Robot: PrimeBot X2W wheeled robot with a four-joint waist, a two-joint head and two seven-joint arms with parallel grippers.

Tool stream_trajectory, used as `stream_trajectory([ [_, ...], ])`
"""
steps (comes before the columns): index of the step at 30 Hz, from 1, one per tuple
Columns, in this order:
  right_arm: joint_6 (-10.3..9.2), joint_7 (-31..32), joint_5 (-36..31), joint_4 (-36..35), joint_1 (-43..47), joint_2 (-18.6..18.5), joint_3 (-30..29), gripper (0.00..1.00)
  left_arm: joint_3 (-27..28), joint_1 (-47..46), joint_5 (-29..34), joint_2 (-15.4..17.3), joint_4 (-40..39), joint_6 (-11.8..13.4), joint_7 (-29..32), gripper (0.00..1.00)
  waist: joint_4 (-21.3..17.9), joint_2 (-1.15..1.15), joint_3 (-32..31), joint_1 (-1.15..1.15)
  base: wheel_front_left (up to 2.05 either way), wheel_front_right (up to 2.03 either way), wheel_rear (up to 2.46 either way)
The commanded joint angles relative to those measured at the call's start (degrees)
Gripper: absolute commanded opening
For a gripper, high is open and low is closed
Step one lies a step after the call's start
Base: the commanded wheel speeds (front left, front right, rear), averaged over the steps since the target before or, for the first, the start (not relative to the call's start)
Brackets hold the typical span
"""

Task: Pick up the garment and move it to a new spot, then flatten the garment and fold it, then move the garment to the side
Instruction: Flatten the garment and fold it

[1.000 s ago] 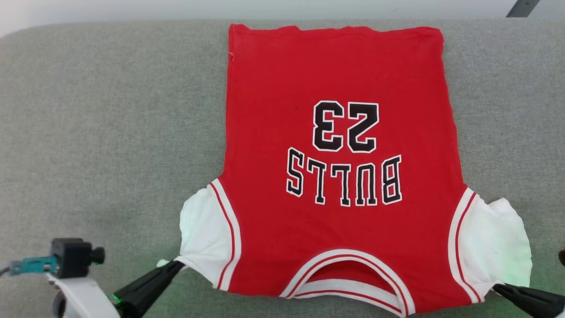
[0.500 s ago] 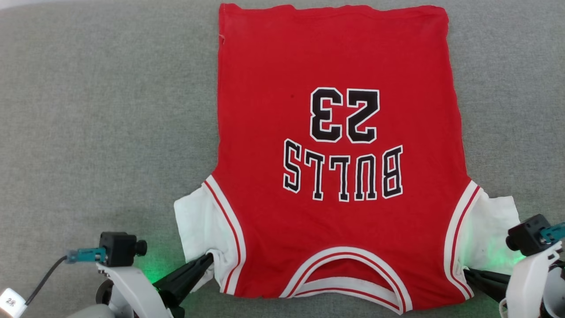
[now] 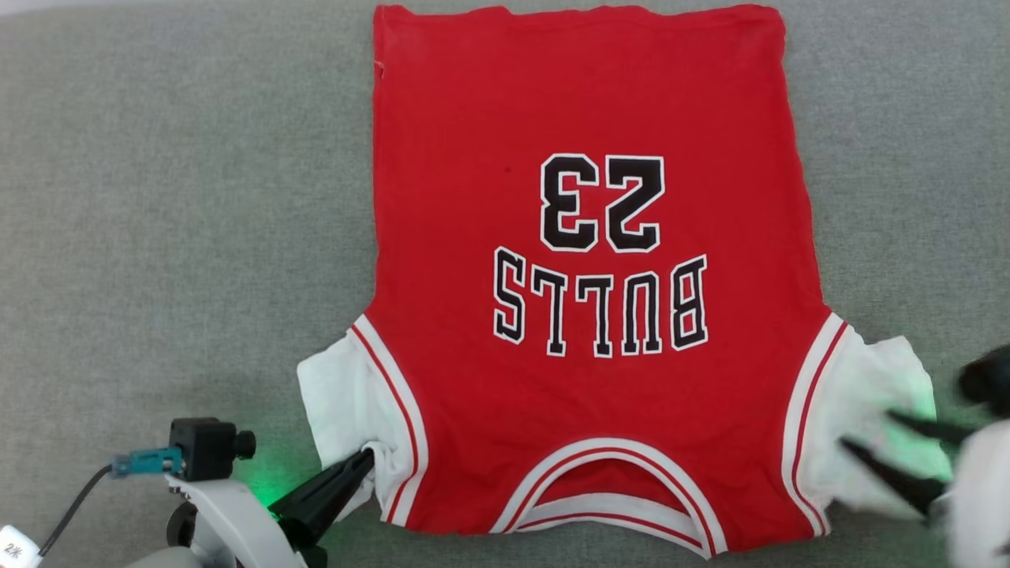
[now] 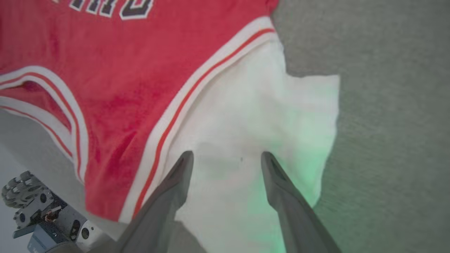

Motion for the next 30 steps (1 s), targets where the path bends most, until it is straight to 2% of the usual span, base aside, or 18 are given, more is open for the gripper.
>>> stream_trajectory([
  [1, -0.09, 1.8, 1.7, -3.1, 0.7, -1.4, -3.7, 1.00, -0.1, 0.8, 0.8, -1.3, -0.2, 0.2, 0.1, 0.00, 0.4, 0.00, 0.5, 0.00, 0.00, 0.00, 0.00],
  [3, -0.09, 4.7, 3.5, -7.0, 0.9, -4.1, -9.2, 1.00, 0.6, 0.6, 2.0, -1.6, -0.8, 0.2, 0.1, 0.00, 1.0, 0.00, 1.2, 0.00, 0.00, 0.00, 0.00],
  [7, -0.09, 9.5, 5.9, -10.1, -4.7, -5.6, -18.7, 1.00, 1.8, -0.9, 4.4, -2.9, -2.2, 0.1, -0.1, 0.00, 3.0, 0.00, 3.6, 0.00, 0.00, 0.00, 0.00],
  [10, -0.09, 11.8, 4.8, -7.2, -13.2, -3.9, -21.1, 1.00, 2.1, -2.2, 6.1, -4.3, -2.8, 0.1, -0.1, 0.00, 5.1, 0.00, 5.7, 0.00, 0.00, 0.00, 0.00],
  [11, -0.09, 11.8, 4.8, -7.2, -13.2, -3.9, -21.1, 1.00, 2.1, -2.2, 6.1, -4.3, -2.8, 0.1, -0.1, 0.00, 5.1, 0.00, 5.7, 0.00, 0.00, 0.00, 0.00],
  [14, -0.09, 13.6, 0.3, 0.2, -24.6, -0.4, -19.6, 1.00, 1.5, -3.9, 7.6, -5.9, -3.3, 0.0, -0.1, 0.00, 7.8, 0.00, 8.2, 0.00, 0.00, 0.00, 0.00],
  [21, -0.09, 19.0, -13.0, 22.3, -49.2, 6.1, -11.3, 1.00, -0.1, -7.7, 8.8, -9.1, -3.0, 0.0, -0.1, 0.00, 13.7, 0.00, 13.9, 0.00, 0.00, 0.00, 0.00],
  [24, -0.09, 21.9, -16.3, 31.4, -56.0, 7.7, -10.4, 1.00, -1.2, -9.1, 8.9, -10.4, -2.8, 0.0, 0.1, 0.00, 16.0, 0.00, 15.8, 0.00, 0.00, 0.00, 0.00],
  [30, -0.09, 27.1, -21.1, 44.1, -64.3, 10.4, -10.9, 1.00, -2.5, -9.7, 8.3, -11.2, -1.9, 0.3, 0.2, 0.00, 18.3, 0.00, 18.2, 0.00, 0.00, 0.00, 0.00],
])
